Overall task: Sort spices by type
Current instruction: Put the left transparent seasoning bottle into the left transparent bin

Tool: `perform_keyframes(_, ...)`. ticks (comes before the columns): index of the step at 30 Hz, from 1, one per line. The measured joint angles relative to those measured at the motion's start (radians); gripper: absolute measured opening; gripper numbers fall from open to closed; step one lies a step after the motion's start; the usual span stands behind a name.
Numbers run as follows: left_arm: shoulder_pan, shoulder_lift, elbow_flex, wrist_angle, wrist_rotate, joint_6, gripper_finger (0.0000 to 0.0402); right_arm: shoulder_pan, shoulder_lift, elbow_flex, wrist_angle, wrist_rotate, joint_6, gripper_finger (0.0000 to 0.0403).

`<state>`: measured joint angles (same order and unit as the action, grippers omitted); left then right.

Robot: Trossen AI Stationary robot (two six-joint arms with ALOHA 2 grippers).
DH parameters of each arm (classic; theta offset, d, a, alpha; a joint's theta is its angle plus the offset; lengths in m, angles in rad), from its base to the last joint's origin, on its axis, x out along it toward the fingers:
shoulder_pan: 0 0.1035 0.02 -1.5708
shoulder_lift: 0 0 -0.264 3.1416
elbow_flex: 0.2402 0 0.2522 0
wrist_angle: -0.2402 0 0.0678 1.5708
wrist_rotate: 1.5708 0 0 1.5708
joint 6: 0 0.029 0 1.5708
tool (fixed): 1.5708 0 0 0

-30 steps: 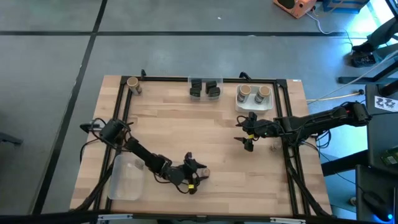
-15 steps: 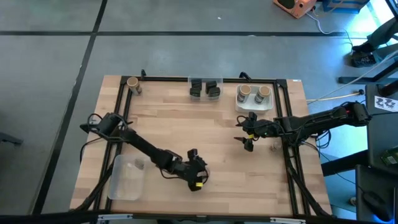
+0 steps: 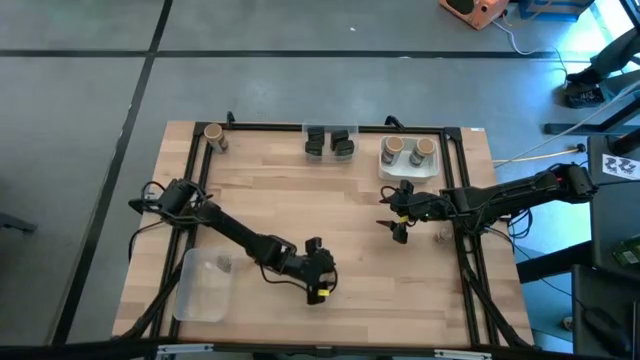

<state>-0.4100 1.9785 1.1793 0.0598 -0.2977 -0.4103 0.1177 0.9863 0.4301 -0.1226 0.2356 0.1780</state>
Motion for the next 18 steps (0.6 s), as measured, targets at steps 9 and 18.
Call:
perform_keyframes(9,-0.001,0.023,-0.001,0.001,0.001,0.018,0.0203,0.0,0.0,0.0,-0.007,0.0,0.0,0.0308)
perform_keyframes(18,-0.005,0.014,-0.001,-0.002,0.002,0.015,0.016,0.0,0.0,0.0,-0.008,0.0,0.0,0.0308)
